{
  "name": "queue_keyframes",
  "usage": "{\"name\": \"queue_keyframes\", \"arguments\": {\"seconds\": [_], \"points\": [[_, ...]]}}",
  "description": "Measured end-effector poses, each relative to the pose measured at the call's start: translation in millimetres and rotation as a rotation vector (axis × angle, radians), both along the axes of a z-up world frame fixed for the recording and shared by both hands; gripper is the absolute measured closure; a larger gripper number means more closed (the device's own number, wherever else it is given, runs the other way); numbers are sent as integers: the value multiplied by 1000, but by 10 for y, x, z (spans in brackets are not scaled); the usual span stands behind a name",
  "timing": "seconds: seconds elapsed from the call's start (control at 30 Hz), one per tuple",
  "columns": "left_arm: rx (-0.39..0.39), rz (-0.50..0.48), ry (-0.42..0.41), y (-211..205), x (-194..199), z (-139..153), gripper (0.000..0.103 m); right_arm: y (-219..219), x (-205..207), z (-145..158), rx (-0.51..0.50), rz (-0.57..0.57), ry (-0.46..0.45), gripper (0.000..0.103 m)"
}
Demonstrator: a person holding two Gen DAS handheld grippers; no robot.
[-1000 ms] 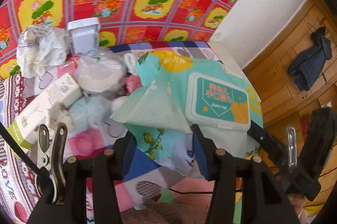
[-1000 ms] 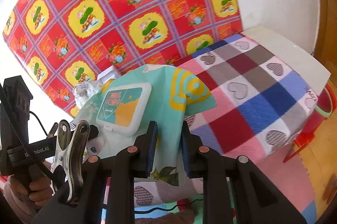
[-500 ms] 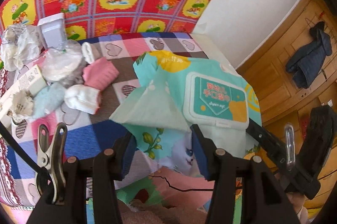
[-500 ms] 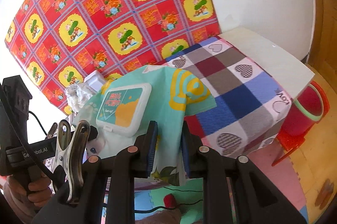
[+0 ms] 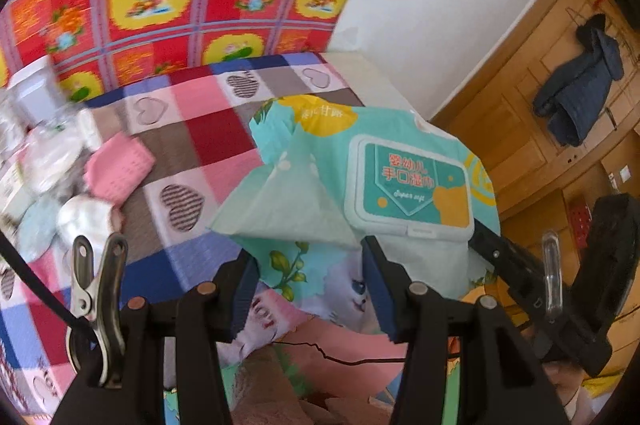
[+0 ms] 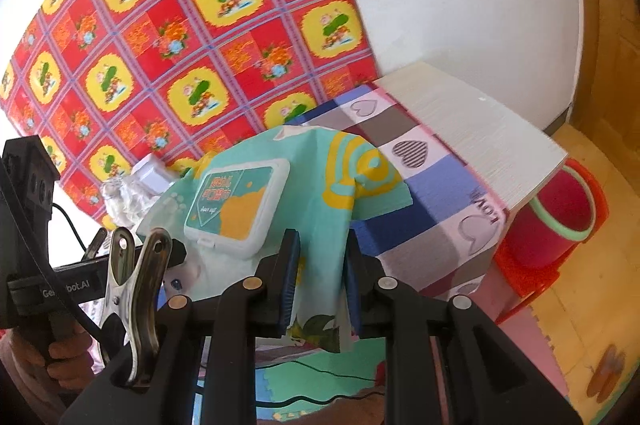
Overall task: Collect trash
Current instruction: 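Carry the wipes pack with the right tool over the red bucket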
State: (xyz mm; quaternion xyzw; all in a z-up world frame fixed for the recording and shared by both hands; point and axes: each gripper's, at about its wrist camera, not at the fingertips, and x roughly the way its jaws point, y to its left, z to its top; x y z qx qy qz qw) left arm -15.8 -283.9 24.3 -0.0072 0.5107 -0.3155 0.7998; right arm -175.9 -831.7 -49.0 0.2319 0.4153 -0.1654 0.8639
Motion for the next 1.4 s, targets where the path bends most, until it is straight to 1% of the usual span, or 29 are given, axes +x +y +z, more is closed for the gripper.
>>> {"name": "queue_keyframes", "arguments": {"seconds": [0.17, 0.4, 0.53, 0.73, 0.93, 1.1, 1.4], "points": [[-16, -42, 14, -356, 202, -81, 51, -345, 41, -46, 3, -53, 22, 80], [-7, -88, 25, -784, 519, -187, 52, -758, 192, -135, -5, -84, 44, 80], [0, -118, 15, -957, 661, -208, 52, -965, 279, -205, -5, -105, 48, 80], [-16, -148, 45, -1142, 859, -283, 52, -1161, 372, -259, -21, -129, 62, 80], [-19, -159, 51, -1299, 935, -310, 52, -1319, 422, -254, -37, -136, 74, 80], [-16, -156, 44, -1413, 937, -357, 52, -1454, 422, -320, -26, -140, 81, 80], [4, -137, 1, -1732, 788, -400, 52, -1739, 320, -406, -17, -126, 68, 80]]}}
